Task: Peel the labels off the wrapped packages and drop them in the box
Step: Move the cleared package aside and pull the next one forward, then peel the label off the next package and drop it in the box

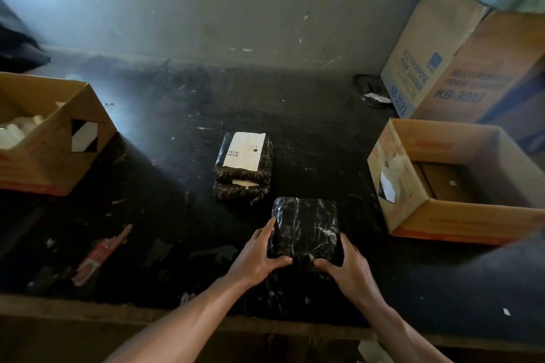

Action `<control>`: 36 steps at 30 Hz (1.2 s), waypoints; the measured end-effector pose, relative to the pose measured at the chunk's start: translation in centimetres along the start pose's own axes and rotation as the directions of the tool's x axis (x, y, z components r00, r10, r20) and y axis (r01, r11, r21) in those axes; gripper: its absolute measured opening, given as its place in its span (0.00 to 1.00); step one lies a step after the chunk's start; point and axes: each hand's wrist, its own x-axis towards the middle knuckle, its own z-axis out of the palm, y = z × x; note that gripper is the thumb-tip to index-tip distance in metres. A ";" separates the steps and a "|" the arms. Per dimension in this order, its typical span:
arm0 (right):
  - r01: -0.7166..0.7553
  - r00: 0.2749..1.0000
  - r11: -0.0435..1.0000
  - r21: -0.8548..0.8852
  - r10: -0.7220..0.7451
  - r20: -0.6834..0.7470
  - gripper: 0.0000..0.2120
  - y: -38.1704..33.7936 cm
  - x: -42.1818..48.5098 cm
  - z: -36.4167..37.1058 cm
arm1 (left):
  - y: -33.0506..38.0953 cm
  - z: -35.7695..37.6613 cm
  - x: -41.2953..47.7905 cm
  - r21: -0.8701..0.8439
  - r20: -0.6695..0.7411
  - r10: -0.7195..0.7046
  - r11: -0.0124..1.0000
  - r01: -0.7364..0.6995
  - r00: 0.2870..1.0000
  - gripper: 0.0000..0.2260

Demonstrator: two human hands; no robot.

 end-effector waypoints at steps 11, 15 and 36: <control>-0.098 0.974 0.995 0.011 0.094 0.208 0.67 0.4 5.0 -5.1 | -1.0 -3.3 1.6 0.098 0.085 -0.032 0.995 0.024 0.996 0.50; -0.005 1.000 0.995 -0.096 0.004 -0.013 0.51 -1.5 9.1 -7.4 | -1.8 -9.0 3.2 0.132 -0.118 -0.010 0.991 0.026 0.993 0.46; 0.119 0.977 0.979 -0.164 -0.145 -0.158 0.23 -19.7 25.4 4.6 | -3.1 -20.8 15.9 0.301 -0.131 0.064 0.953 -0.022 0.989 0.46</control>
